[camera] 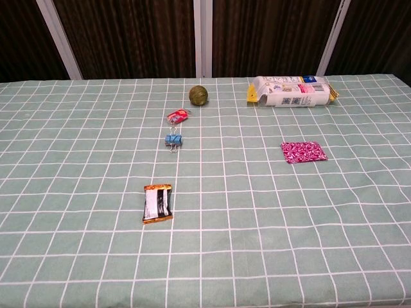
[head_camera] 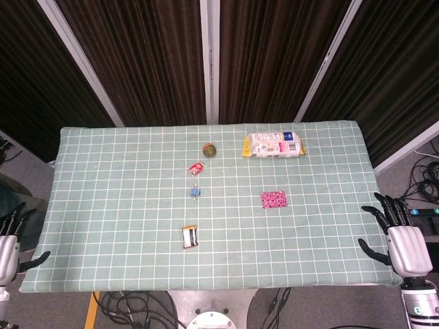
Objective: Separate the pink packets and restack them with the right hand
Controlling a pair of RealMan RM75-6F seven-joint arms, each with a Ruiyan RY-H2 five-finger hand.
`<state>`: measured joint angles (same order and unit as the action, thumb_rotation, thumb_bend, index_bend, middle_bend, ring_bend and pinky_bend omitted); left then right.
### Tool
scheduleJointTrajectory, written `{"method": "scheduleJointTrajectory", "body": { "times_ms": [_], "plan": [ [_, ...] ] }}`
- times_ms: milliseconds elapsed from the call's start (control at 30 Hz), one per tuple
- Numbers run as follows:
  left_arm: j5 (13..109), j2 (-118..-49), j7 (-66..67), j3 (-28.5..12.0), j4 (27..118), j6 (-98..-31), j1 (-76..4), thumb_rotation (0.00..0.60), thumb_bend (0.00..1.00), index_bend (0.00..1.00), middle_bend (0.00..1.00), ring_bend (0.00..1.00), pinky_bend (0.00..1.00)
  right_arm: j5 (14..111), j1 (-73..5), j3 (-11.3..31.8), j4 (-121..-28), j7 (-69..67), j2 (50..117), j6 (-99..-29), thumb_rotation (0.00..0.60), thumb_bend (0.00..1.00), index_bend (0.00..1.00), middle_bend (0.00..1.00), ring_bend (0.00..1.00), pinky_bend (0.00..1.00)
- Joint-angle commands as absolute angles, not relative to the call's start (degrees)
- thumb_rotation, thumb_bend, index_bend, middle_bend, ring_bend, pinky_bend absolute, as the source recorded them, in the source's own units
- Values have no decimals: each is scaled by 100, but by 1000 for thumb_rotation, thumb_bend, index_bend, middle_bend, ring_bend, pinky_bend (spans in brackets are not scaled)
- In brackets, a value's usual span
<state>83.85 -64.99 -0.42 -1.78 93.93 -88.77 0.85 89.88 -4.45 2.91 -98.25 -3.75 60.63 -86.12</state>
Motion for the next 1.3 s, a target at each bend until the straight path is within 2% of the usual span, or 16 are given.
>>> {"method": "scheduleJointTrajectory", "body": {
  "times_ms": [33,467,600,800,933,967,1133,1300],
  "plan": [
    [8381,-6488,-35,-178,9406,-8875,90,600,56,197,154,133,137,8994,-436,274,-9799,-425,6061,-8610,600,151,242,53,0,0],
    [8405,-6439,7,-151,9499,-8964,166,600,56,197,154,133,137,9043,-399,255,-9679,-606,6028,-8684,600,151,243,54,0,0],
    [8389,-6433,16,-151,9515,-8940,165,600,57,197,154,132,138,8985,-502,292,-9695,-428,6086,-8519,600,166,242,54,0,0],
    [8391,-6429,-3,-144,9515,-8931,173,600,56,197,154,132,137,8640,-1106,446,-9901,183,6293,-7505,592,243,242,49,0,0],
    [8351,-6442,21,-139,9496,-8928,196,600,56,197,154,133,137,8119,-1679,646,-9920,726,6598,-6612,440,378,243,19,0,0],
    [8334,-6450,36,-140,9490,-8927,202,600,56,197,154,133,137,7972,-1792,694,-9866,833,6706,-6447,423,411,245,18,0,0],
    [8287,-6462,40,-140,9477,-8939,236,600,56,197,154,132,137,7205,-2296,900,-9402,1363,7379,-5832,415,552,257,12,0,0],
    [8291,-6464,61,-138,9473,-8905,225,600,56,197,154,132,137,6560,-2758,1005,-8738,1781,8023,-5325,402,596,268,11,0,0]
  ]
}}
